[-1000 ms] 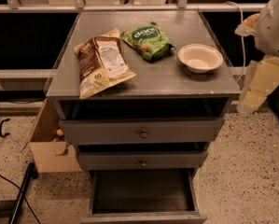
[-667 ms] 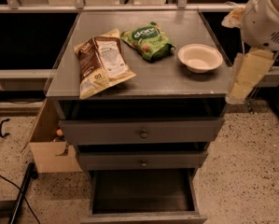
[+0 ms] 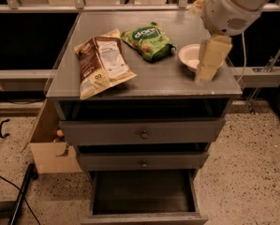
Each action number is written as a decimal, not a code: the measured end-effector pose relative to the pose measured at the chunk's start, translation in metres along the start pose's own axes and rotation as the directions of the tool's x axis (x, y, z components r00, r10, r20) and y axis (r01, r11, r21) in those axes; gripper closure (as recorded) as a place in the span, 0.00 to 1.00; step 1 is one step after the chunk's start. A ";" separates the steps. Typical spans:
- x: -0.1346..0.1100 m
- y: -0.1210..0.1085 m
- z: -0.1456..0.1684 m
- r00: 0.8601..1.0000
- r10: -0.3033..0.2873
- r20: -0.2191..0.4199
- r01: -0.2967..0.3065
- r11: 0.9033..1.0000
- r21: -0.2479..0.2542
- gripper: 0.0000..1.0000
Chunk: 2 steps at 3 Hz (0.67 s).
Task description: Place brown chip bag into bottom drawer
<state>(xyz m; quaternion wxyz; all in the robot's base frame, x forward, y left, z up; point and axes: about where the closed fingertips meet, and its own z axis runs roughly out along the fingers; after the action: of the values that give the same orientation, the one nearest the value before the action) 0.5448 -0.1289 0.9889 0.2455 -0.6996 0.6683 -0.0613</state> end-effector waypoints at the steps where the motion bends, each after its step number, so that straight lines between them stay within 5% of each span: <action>1: -0.028 -0.021 0.023 0.998 -0.053 0.038 0.054 0.998 -0.014 0.00; 2: -0.058 -0.041 0.050 0.989 -0.093 0.113 0.096 0.995 -0.020 0.00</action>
Offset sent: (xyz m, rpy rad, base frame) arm 0.0785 0.1042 -0.0184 0.1146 -0.0051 0.2073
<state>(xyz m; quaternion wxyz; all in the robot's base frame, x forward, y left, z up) 0.5967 -0.0605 0.9767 0.2703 -0.7358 0.6204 -0.0250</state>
